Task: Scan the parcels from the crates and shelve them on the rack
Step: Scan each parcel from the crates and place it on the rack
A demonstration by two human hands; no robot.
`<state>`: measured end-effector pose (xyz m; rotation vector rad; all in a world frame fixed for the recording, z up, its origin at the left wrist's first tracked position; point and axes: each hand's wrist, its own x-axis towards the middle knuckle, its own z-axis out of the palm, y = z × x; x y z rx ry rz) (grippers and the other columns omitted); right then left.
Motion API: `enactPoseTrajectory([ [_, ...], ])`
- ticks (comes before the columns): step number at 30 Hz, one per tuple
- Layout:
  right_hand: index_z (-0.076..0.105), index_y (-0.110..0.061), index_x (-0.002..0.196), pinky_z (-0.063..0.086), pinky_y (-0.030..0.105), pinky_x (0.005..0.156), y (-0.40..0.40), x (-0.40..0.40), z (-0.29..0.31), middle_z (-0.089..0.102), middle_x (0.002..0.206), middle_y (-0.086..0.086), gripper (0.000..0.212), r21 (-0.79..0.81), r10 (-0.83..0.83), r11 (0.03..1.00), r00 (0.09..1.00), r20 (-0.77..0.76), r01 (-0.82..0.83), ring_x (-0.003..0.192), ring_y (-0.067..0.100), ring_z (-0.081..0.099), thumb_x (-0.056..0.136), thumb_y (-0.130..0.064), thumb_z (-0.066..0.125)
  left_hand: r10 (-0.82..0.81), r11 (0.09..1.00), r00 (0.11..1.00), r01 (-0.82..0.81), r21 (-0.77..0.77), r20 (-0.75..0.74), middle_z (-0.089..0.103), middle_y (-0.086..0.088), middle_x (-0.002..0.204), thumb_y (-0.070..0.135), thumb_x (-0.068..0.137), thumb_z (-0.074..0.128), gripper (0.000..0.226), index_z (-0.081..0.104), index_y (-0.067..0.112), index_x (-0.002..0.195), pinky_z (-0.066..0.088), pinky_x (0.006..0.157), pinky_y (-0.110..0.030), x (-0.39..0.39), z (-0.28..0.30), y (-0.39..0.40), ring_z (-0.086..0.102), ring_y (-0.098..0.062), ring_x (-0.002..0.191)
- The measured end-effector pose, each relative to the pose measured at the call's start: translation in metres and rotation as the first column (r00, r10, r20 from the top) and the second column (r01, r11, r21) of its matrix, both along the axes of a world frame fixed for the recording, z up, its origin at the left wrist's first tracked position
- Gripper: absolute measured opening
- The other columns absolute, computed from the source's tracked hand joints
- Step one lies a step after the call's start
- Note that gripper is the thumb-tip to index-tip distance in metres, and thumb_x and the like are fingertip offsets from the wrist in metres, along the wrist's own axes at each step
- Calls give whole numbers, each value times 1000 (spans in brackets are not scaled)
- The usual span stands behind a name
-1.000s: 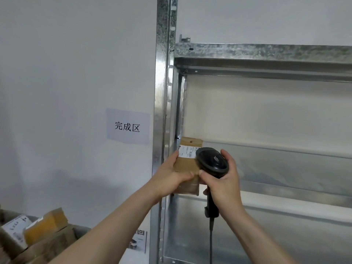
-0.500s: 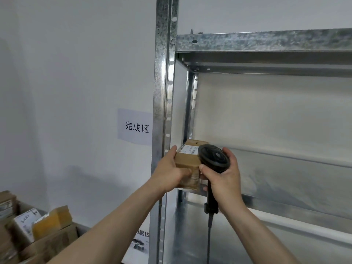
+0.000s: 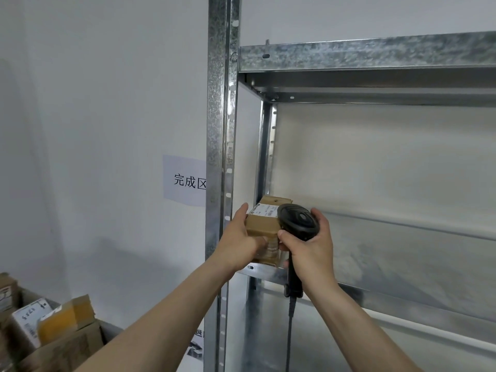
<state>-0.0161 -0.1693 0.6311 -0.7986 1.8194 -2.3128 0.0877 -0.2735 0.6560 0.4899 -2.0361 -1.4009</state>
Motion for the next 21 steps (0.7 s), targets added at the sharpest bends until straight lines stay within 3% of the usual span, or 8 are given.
enactPoseTrajectory([
  [2,40,-36,146,62,44,73,-2,-3,-1,66,119,-13,84,-3,-8,1000,1000,3,8,104,28,72,78,-9,82,-7,1000,1000,7,4,-3,52,25,100,-4,90,63,80,26,23,156,51,73,-10,-1,2,0,59,3,91],
  [6,40,-39,144,57,58,88,-7,-3,1,69,118,-10,88,-13,-13,1000,1000,13,13,104,31,72,71,-16,82,-15,1000,1000,15,21,-10,53,25,102,-4,91,64,84,21,21,159,51,78,-15,-6,1,-3,59,3,94],
  [9,40,-39,145,55,61,92,-8,-3,2,69,119,-9,91,-13,-16,1000,1000,19,17,106,32,71,66,-21,80,-18,999,1000,18,35,-4,52,26,104,-2,91,64,86,18,21,160,49,76,-13,-9,0,-5,59,4,95],
  [14,40,-35,147,57,46,78,-8,-9,-1,69,116,-10,86,-16,-17,1000,1000,16,17,100,31,73,77,-8,81,-20,999,1000,20,46,3,49,27,108,-1,91,66,91,14,22,162,49,88,-19,-13,-1,-8,57,2,102],
  [18,40,-40,144,56,58,89,-9,-3,2,69,119,-9,89,-1,-26,1000,999,20,26,105,33,71,67,-20,82,-13,999,1000,13,50,0,49,28,109,-1,90,66,92,14,22,162,49,86,-18,-15,-3,-10,57,2,103],
  [21,39,-37,146,60,42,66,-6,-4,1,68,120,-5,87,-6,-18,1000,1000,16,18,98,31,73,75,-12,83,-4,999,1000,3,52,2,53,21,113,1,90,68,93,13,22,162,49,93,-24,-14,-4,-10,59,-3,105],
])
